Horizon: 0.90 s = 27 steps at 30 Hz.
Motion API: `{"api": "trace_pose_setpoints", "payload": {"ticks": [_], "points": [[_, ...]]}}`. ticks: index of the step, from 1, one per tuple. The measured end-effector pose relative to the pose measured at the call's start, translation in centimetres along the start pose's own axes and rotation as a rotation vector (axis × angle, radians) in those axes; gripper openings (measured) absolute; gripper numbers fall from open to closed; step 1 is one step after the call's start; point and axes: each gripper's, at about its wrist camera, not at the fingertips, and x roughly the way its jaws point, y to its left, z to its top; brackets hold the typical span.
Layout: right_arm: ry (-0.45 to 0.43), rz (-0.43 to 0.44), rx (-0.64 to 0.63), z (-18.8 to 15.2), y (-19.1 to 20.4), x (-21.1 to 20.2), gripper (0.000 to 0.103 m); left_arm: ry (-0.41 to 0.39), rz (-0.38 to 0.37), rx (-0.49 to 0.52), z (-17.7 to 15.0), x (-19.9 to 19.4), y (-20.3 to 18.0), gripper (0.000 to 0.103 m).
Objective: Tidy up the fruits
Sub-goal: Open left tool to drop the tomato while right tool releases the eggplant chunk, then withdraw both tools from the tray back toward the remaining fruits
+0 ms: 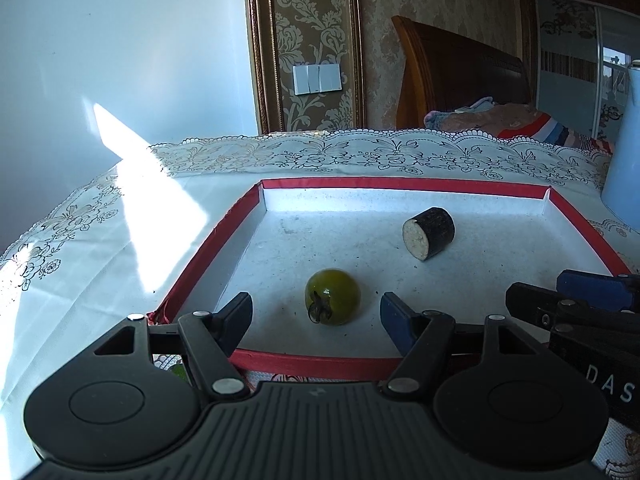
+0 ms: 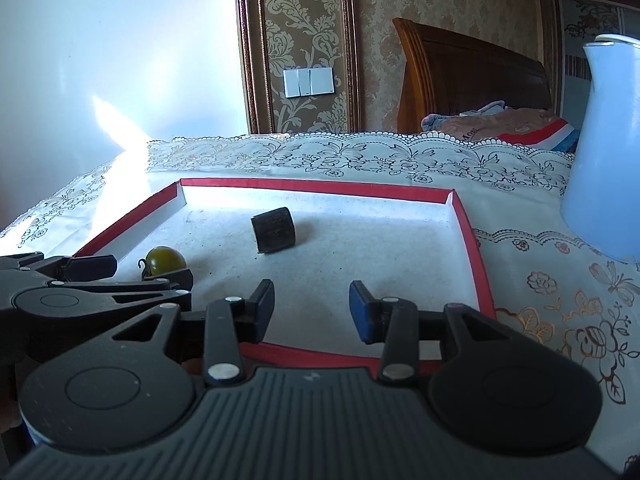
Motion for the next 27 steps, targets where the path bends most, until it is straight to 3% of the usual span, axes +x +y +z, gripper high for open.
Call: {"api": "trace_pose_setpoints", "payload": {"ticks": [4, 7, 16, 27], "points": [[-0.011, 0.002, 0.005, -0.1, -0.1, -0.5, 0.04, -0.023, -0.007, -0.007, -0.3, -0.9, 0.3, 0.07], [-0.018, 0.002, 0.017, -0.3, -0.2, -1.0, 0.046, -0.041, -0.017, -0.012, -0.7, -1.8, 0.6, 0.07], [-0.049, 0.0, 0.016, -0.8, -0.1, -2.8, 0.046, -0.09, -0.025, -0.043, -1.5, -4.8, 2.1, 0.071], [-0.109, 0.033, 0.019, -2.5, -0.2, -6.4, 0.046, -0.091, -0.023, -0.046, -4.2, -7.6, 4.2, 0.071]]}}
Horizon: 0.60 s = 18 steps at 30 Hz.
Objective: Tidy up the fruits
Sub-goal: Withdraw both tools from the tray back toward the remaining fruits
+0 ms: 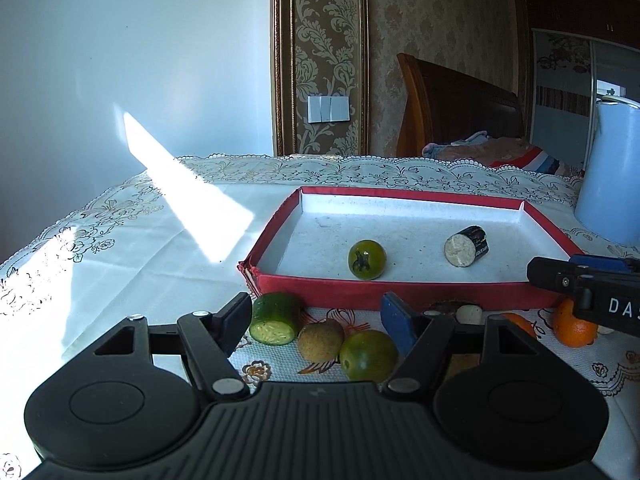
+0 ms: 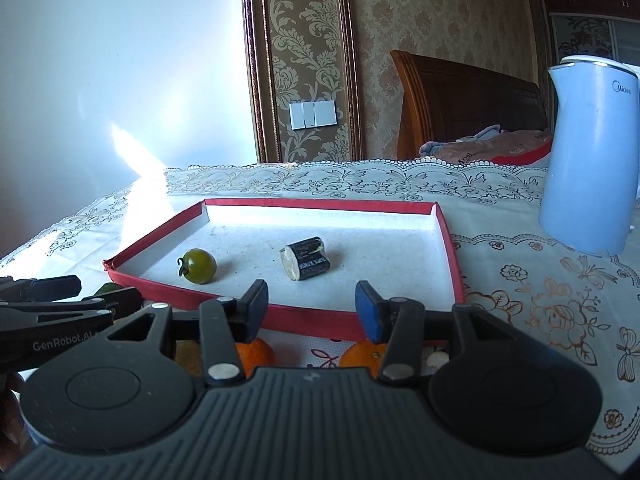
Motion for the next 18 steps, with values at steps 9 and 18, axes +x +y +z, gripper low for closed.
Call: {"api": "trace_pose_setpoints", "payload": {"ticks": [9, 18], "points": [[0.034, 0.088, -0.022, -1.7, 0.8, -2.2, 0.059, -0.013, 0.002, -0.039, -1.3, -2.4, 2.3, 0.072], [0.115, 0.095, -0.071, -1.8, 1.8, -0.9, 0.059, 0.022, -0.015, -0.037, -2.6, -2.8, 3.0, 0.078]]}}
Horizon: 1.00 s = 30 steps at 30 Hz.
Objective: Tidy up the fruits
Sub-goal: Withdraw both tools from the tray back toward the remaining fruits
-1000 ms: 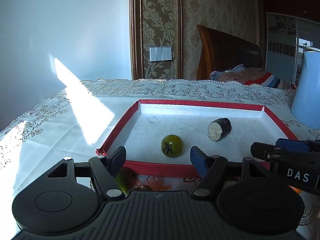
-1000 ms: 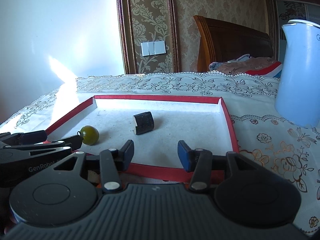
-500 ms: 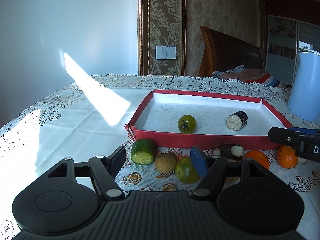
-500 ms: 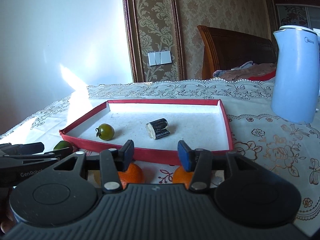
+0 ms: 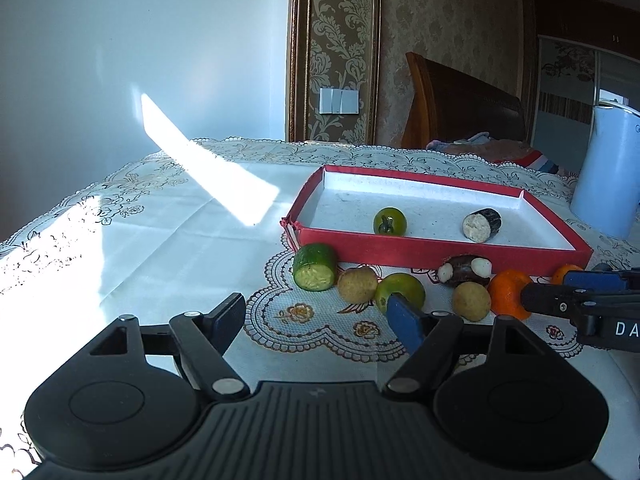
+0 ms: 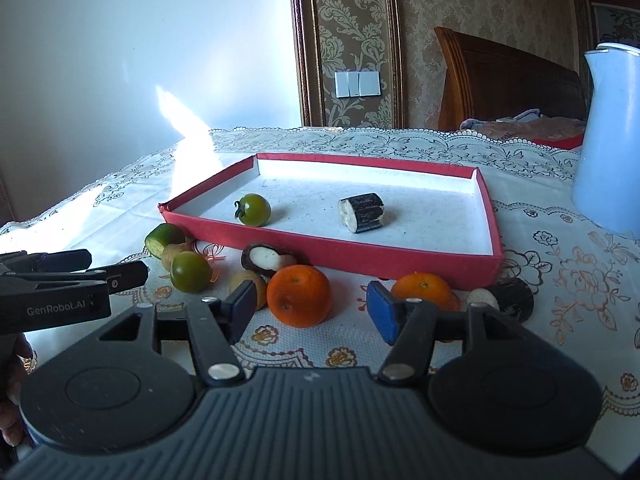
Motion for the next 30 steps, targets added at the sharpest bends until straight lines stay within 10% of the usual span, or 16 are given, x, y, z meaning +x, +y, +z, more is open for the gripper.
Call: {"api": "trace_pose_setpoints", "payload": {"ticks": [30], "points": [[0.087, 0.032, 0.004, 0.5, 0.2, 2.2, 0.038, 0.061, -0.021, -0.061, 0.7, 1.2, 1.6, 0.079]]}}
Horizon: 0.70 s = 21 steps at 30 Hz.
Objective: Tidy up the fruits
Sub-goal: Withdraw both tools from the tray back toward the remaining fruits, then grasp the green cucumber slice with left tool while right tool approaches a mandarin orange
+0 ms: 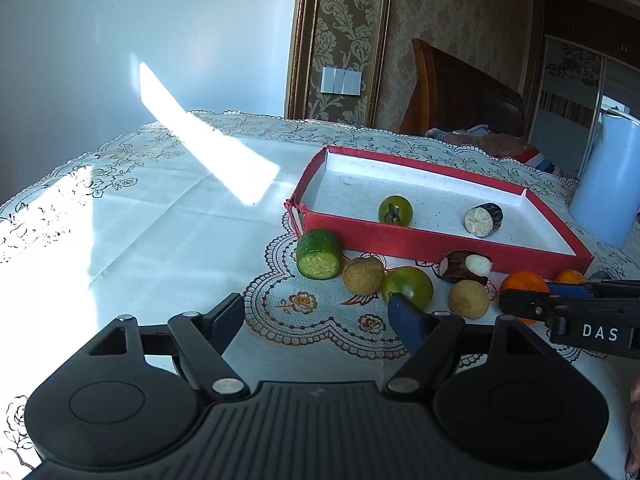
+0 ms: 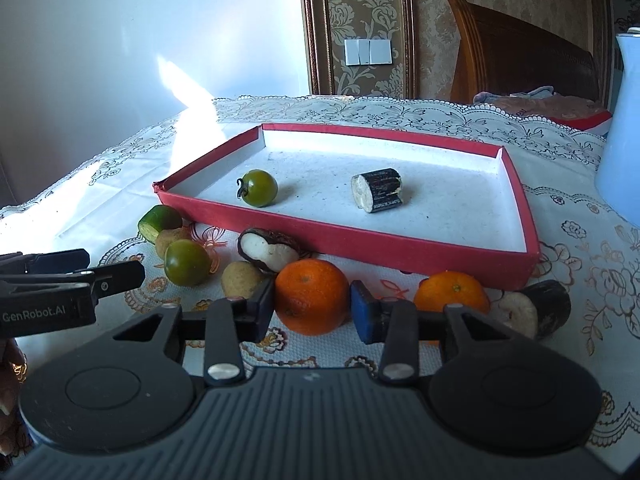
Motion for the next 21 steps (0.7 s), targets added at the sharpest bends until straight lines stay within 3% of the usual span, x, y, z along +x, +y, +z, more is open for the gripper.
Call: {"api": "trace_pose_setpoints", "payload": {"ticks": [6, 14, 21], "points": [[-0.005, 0.018, 0.027, -0.7, -0.5, -0.6, 0.038, -0.034, 0.069, -0.012, 3.0, 1.1, 1.3, 0.079], [-0.011, 0.024, 0.039, -0.8, -0.7, -0.7, 0.038, 0.07, -0.001, 0.05, 4.6, 4.7, 1.2, 0.079], [-0.011, 0.03, 0.046, -0.9, -0.9, -0.6, 0.038, 0.133, -0.051, 0.012, 4.7, 6.5, 2.1, 0.079]]}}
